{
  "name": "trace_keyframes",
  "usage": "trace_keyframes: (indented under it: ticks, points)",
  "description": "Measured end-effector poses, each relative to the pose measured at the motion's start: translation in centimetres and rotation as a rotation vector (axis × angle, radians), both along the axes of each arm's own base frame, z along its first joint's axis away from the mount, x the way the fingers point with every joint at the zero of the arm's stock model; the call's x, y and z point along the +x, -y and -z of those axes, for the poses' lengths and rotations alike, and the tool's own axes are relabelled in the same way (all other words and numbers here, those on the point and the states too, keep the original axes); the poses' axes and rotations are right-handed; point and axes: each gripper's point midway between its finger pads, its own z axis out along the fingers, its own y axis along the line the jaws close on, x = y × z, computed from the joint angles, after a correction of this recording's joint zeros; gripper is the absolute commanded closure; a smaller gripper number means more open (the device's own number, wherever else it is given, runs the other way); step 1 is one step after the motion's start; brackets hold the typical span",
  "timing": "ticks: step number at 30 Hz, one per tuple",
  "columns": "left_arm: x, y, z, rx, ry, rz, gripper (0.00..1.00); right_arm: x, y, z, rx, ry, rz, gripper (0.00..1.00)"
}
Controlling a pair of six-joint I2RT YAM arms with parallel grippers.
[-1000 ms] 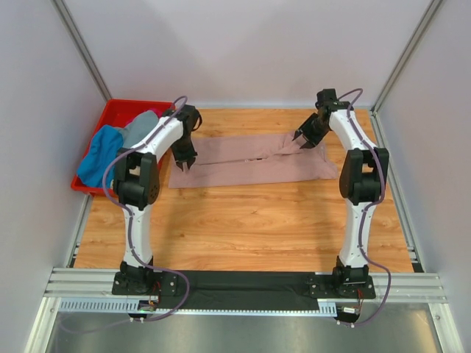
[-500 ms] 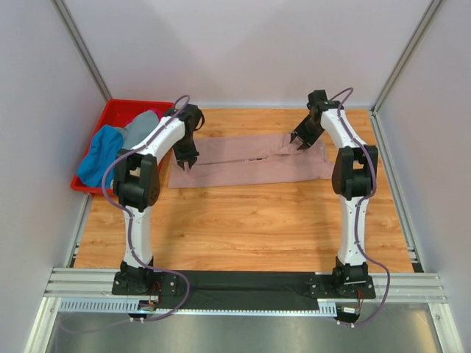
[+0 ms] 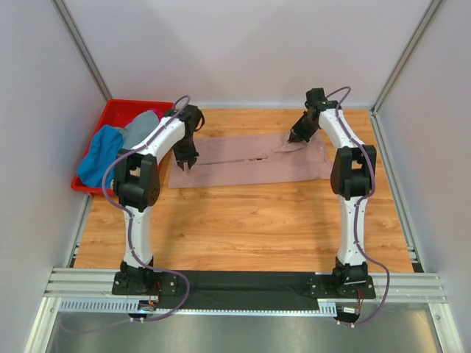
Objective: Fold and stack the t-shirts
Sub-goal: Fold the tshirt
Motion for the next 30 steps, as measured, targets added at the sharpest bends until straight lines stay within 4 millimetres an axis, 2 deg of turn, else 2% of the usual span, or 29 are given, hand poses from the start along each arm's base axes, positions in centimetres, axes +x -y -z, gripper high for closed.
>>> trace_keyframes:
  ticks: [8, 10, 11, 13, 14, 18, 20, 23, 25, 30]
  points:
    - [-0.2, 0.0, 0.3, 0.004, -0.007, 0.003, 0.67, 2.0, -3.5, -1.6, 0.097, 0.119, -0.086, 0.98]
    - [-0.5, -0.1, 0.5, 0.007, -0.017, 0.004, 0.67, 2.3, -4.5, -1.8, 0.114, 0.142, -0.106, 0.91]
    - [-0.6, -0.1, 0.6, 0.009, -0.022, 0.005, 0.67, 2.4, -4.9, -1.9, 0.124, 0.153, -0.116, 0.81]
    - [-0.9, -0.1, 0.9, 0.012, -0.031, 0.008, 0.67, 2.6, -5.6, -1.7, 0.137, 0.162, -0.132, 0.75]
    - [-1.1, -0.1, 1.0, 0.014, -0.037, 0.010, 0.67, 2.7, -5.8, -1.6, 0.142, 0.165, -0.141, 0.68]
    - [-1.5, -0.1, 1.6, 0.014, -0.052, 0.021, 0.66, 2.6, -6.0, -0.9, 0.148, 0.158, -0.160, 0.62]
    - [-1.7, 0.2, 2.2, -0.002, -0.058, 0.034, 0.66, 2.6, -5.5, -1.1, 0.143, 0.155, -0.156, 0.65]
    - [-2.1, 0.5, 2.8, -0.017, -0.073, 0.050, 0.66, 1.7, -3.8, -1.4, 0.111, 0.123, -0.123, 0.70]
    - [-2.0, 0.5, 3.1, -0.015, -0.079, 0.059, 0.66, -0.1, -1.9, -1.4, 0.076, 0.080, -0.088, 0.72]
    - [-2.4, -0.2, 4.5, 0.029, -0.114, 0.065, 0.66, -6.1, 3.2, -1.0, -0.048, -0.052, -0.005, 0.76]
